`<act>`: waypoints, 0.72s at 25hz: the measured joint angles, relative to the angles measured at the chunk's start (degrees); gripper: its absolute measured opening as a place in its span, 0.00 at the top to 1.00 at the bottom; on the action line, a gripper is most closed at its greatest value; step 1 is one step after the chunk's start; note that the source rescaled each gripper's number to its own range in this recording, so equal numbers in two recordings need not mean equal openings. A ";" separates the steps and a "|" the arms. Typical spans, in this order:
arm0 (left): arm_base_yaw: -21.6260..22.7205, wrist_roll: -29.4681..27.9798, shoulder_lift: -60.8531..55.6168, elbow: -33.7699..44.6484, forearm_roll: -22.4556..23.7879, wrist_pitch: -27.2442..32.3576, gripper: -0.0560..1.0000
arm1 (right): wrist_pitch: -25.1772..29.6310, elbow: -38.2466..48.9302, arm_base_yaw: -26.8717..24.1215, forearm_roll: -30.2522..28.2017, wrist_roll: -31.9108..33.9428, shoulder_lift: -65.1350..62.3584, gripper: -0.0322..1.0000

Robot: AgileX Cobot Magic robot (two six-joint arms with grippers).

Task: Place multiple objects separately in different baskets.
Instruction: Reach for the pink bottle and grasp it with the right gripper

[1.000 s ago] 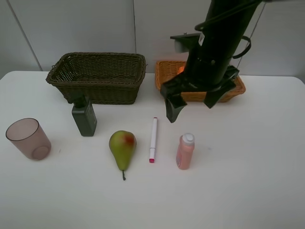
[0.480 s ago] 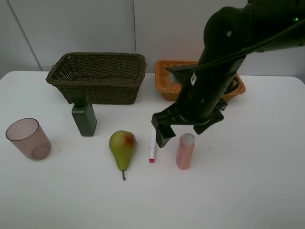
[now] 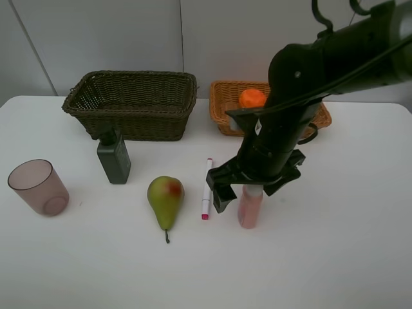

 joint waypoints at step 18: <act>0.00 0.00 0.00 0.00 0.00 0.00 0.00 | -1.53 0.00 -0.33 0.16 0.05 4.56 0.38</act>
